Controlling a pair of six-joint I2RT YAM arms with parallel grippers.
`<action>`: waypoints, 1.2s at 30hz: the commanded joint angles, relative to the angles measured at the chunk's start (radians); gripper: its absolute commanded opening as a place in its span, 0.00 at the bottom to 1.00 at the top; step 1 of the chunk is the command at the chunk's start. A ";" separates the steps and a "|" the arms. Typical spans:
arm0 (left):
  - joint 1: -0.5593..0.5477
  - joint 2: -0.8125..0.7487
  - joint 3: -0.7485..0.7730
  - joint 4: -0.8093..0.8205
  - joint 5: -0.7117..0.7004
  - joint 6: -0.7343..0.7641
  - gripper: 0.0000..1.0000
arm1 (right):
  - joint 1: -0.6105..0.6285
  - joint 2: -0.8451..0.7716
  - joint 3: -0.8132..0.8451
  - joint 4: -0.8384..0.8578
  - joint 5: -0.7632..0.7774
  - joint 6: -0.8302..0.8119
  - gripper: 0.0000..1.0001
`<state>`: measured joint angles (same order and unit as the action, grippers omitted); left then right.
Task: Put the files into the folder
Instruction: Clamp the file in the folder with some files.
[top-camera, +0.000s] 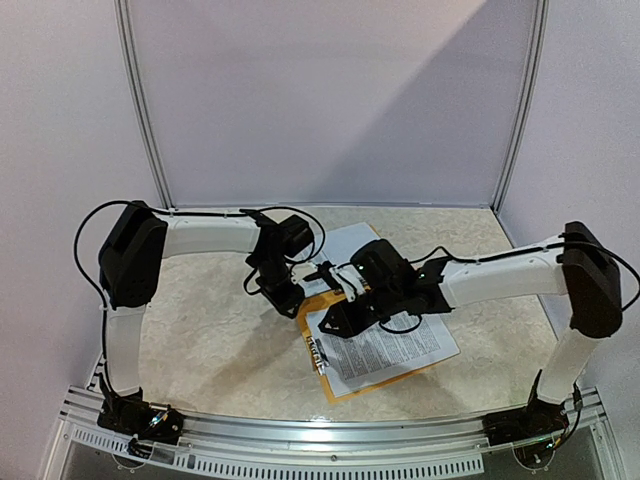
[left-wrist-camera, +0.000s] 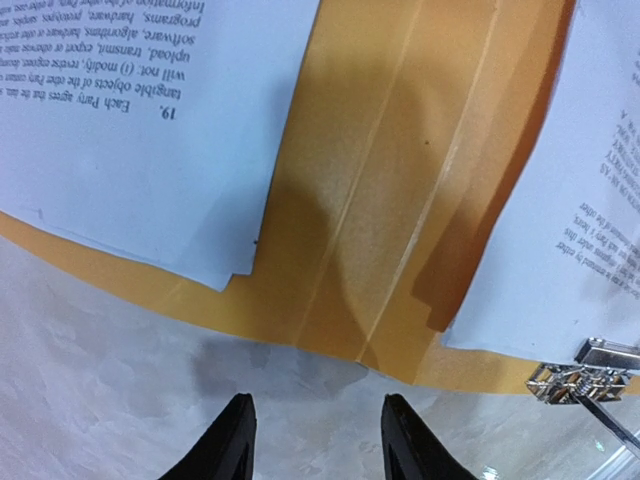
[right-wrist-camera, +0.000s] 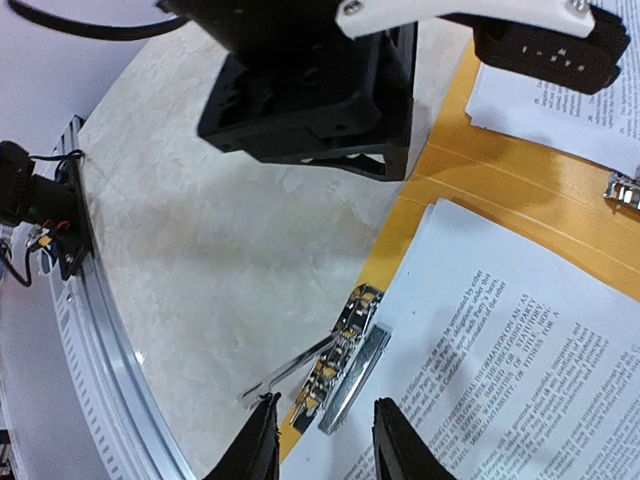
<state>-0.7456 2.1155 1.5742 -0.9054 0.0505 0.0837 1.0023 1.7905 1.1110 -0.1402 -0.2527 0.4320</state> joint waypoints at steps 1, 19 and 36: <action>0.005 -0.028 0.031 -0.027 0.025 0.020 0.45 | 0.008 -0.156 -0.105 0.051 0.010 -0.240 0.36; 0.016 -0.074 -0.022 0.002 0.115 -0.033 0.45 | 0.007 -0.071 -0.015 -0.114 -0.159 0.083 0.50; 0.005 -0.150 -0.221 0.311 0.156 -0.015 0.46 | 0.008 -0.128 -0.137 0.028 -0.087 0.638 0.36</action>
<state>-0.7315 2.0075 1.3849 -0.6815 0.2085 0.0521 1.0065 1.6665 0.9794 -0.1684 -0.3222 0.9672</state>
